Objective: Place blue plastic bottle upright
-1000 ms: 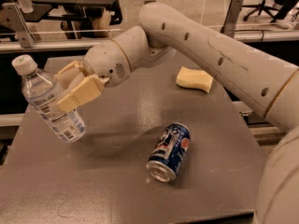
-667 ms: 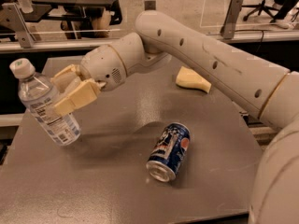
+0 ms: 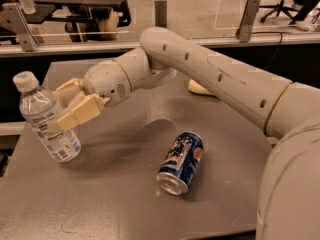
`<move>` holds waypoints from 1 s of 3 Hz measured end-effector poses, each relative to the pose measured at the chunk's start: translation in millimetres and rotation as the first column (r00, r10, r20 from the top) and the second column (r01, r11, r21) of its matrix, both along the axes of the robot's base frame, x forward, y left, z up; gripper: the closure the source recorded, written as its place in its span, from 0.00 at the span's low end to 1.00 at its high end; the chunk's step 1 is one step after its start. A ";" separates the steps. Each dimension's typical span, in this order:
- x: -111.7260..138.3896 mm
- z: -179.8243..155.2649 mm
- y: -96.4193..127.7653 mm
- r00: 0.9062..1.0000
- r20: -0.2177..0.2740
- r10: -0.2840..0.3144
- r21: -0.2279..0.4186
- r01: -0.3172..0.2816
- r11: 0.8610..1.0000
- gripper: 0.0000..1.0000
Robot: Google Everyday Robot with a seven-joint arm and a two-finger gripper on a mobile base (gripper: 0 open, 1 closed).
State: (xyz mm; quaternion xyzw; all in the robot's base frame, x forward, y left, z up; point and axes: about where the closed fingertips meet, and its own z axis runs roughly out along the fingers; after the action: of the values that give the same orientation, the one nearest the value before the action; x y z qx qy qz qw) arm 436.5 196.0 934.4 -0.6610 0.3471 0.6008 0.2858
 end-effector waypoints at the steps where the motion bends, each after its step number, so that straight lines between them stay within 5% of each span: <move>1: -0.9 -6.0 1.2 1.000 -0.009 0.015 0.014 -0.015 1.000 0.53; 3: -3.0 -12.5 0.0 0.999 -0.002 0.033 0.004 -0.033 0.999 0.05</move>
Offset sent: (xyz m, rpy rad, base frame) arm 0.0010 -0.0039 -0.0144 0.0112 0.0115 0.0253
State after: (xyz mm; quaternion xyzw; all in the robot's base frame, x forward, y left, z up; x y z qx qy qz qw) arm 433.5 196.1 921.9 -0.6656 0.3354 0.6067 0.2767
